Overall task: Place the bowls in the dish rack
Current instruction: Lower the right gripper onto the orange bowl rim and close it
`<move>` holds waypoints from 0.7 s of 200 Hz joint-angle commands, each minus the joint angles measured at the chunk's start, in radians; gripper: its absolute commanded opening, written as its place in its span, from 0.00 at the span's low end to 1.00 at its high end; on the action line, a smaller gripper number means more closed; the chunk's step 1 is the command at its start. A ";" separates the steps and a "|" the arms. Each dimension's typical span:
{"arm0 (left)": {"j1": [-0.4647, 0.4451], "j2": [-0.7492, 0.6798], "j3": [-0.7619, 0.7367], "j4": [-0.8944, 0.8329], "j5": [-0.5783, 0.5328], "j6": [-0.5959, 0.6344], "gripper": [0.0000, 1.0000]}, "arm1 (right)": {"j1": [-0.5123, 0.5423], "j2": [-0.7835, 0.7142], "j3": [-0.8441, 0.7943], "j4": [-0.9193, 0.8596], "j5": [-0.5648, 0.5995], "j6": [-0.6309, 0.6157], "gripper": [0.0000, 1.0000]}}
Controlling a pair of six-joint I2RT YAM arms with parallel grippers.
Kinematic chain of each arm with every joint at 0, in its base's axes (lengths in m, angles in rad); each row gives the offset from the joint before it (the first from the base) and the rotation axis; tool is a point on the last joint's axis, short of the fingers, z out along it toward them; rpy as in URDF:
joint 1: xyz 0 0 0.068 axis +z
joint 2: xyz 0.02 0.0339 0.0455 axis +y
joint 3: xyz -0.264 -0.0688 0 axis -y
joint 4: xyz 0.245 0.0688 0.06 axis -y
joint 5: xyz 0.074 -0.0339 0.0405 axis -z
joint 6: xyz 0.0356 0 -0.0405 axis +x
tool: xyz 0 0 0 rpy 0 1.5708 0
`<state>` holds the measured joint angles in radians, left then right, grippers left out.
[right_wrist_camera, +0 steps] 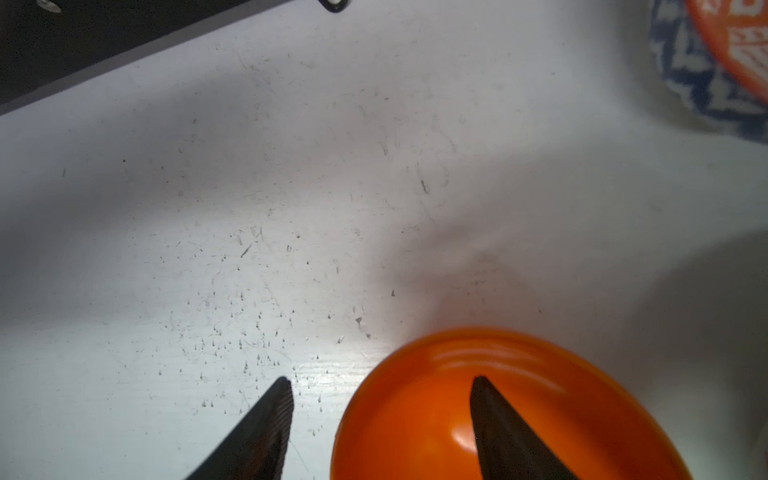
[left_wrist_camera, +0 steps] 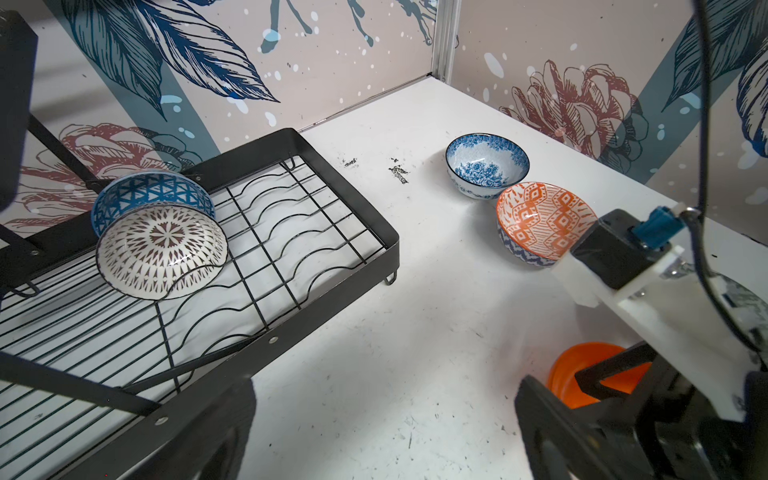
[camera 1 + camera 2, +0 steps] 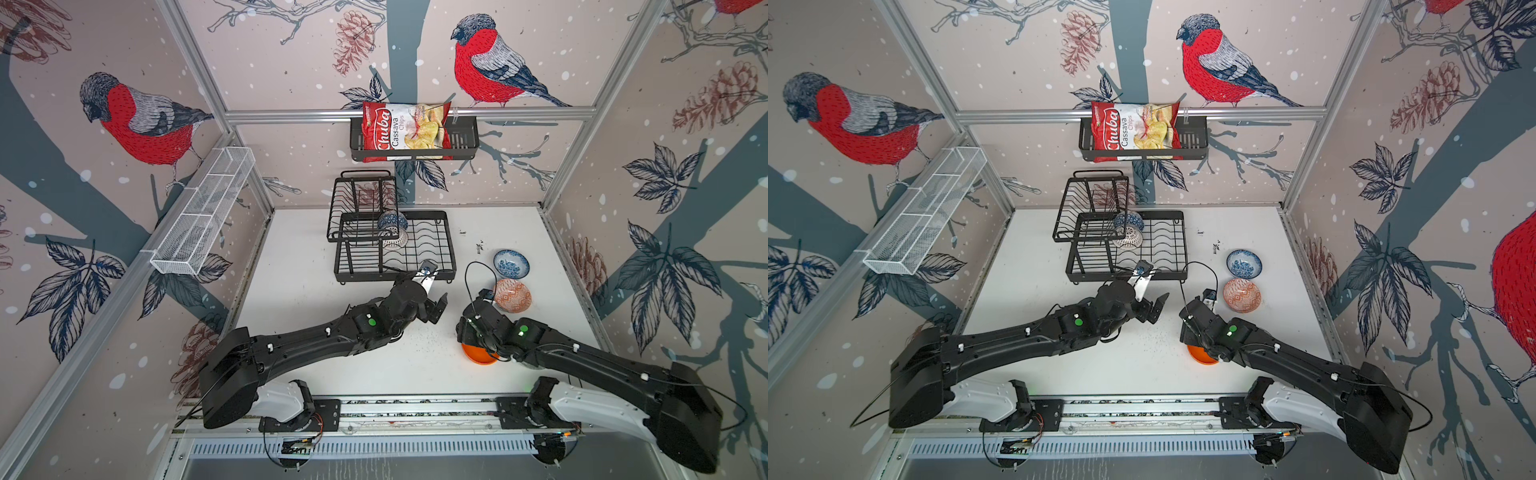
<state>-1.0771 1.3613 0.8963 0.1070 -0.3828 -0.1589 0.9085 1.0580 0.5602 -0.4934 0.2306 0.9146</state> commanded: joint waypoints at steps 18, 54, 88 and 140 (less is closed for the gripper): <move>0.002 -0.028 -0.018 0.039 -0.025 -0.019 0.97 | 0.001 0.046 0.000 0.061 0.009 -0.011 0.60; 0.015 -0.061 -0.042 0.021 -0.097 -0.070 0.97 | 0.002 0.102 0.010 0.089 0.003 -0.017 0.53; 0.075 -0.122 -0.084 0.020 -0.050 -0.114 0.97 | 0.001 0.151 0.035 0.111 0.005 -0.034 0.40; 0.106 -0.167 -0.118 0.016 -0.026 -0.144 0.97 | 0.001 0.263 0.102 0.120 0.033 -0.067 0.21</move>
<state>-0.9722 1.2041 0.7818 0.1108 -0.4183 -0.2840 0.9089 1.2865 0.6395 -0.3939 0.2317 0.8791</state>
